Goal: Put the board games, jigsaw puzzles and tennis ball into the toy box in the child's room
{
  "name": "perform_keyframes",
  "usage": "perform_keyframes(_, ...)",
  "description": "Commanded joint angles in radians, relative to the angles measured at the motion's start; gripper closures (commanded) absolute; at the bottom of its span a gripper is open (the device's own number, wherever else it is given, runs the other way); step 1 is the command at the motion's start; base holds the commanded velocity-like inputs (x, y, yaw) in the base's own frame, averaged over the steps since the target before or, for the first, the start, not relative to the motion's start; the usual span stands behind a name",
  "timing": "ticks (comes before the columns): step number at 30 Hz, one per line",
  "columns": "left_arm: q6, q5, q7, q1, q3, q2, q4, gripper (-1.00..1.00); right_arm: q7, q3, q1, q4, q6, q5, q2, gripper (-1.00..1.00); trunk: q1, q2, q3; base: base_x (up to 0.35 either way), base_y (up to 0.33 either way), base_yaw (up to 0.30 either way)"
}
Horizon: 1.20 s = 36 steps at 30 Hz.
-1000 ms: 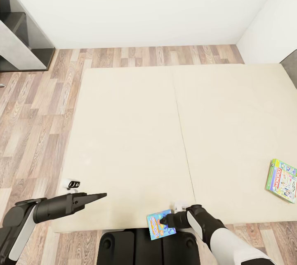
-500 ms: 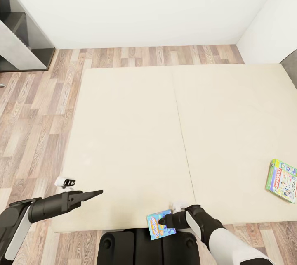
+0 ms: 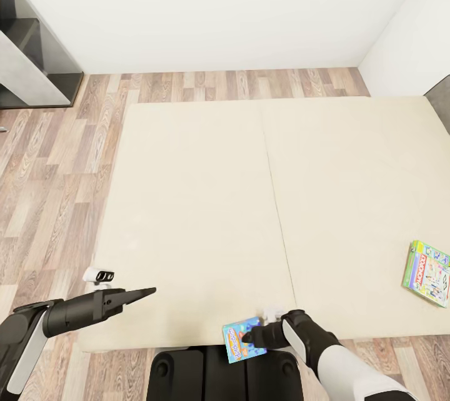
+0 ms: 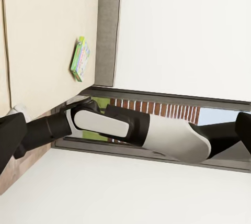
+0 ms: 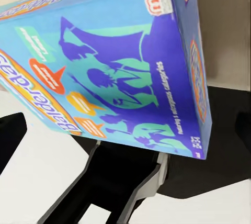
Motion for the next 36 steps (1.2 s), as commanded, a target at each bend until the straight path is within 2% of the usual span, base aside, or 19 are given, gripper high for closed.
perform_keyframes(1, 0.011, 0.001, -0.002, 0.000, 0.000, 0.000, 0.000, -1.00, -0.002, 0.008, 0.000, -0.001, 0.005, -0.010, -0.002, -1.00, 0.001, -0.001, -0.001, 0.000, 0.000, 0.000)
perform_keyframes(15, 0.011, 0.002, -0.002, 0.000, 0.000, 0.000, 0.000, -1.00, -0.003, 0.016, 0.000, -0.001, 0.004, -0.010, -0.002, -1.00, 0.001, -0.001, -0.001, 0.000, 0.000, 0.000)
perform_keyframes(36, 0.011, 0.002, -0.002, 0.000, 0.000, 0.000, 0.000, -1.00, 0.004, 0.028, 0.000, -0.001, 0.006, -0.012, 0.021, -1.00, 0.001, -0.001, -0.001, 0.000, 0.000, 0.000)
